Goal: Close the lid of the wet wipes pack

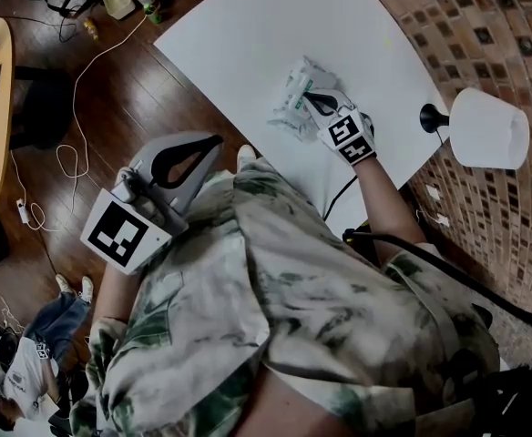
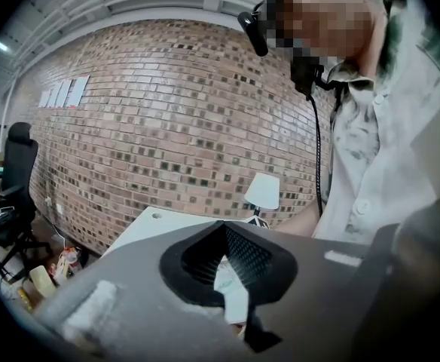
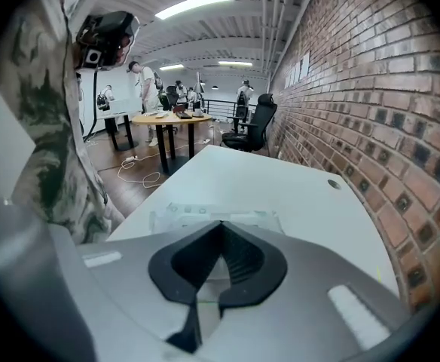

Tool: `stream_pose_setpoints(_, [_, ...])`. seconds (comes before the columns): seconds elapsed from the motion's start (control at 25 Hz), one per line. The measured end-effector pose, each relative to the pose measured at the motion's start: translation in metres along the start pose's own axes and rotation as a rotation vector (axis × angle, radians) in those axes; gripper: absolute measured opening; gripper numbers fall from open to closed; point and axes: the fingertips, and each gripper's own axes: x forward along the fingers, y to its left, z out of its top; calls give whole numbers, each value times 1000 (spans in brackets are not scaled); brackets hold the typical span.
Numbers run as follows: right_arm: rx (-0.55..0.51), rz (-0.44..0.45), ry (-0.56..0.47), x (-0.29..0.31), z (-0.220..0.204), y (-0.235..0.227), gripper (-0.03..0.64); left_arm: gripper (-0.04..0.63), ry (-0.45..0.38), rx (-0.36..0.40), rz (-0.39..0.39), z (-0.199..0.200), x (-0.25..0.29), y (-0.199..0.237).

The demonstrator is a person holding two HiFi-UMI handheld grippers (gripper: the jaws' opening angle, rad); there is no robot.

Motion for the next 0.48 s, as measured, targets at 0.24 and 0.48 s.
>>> stream_pose_setpoints(0.24, [-65, 6, 118, 8, -4, 3, -2, 0, 8, -7, 4, -7, -2, 0])
stream_pose_setpoints(0.48, [-27, -10, 147, 8, -4, 2, -3, 0, 4, -2, 0, -11, -18, 0])
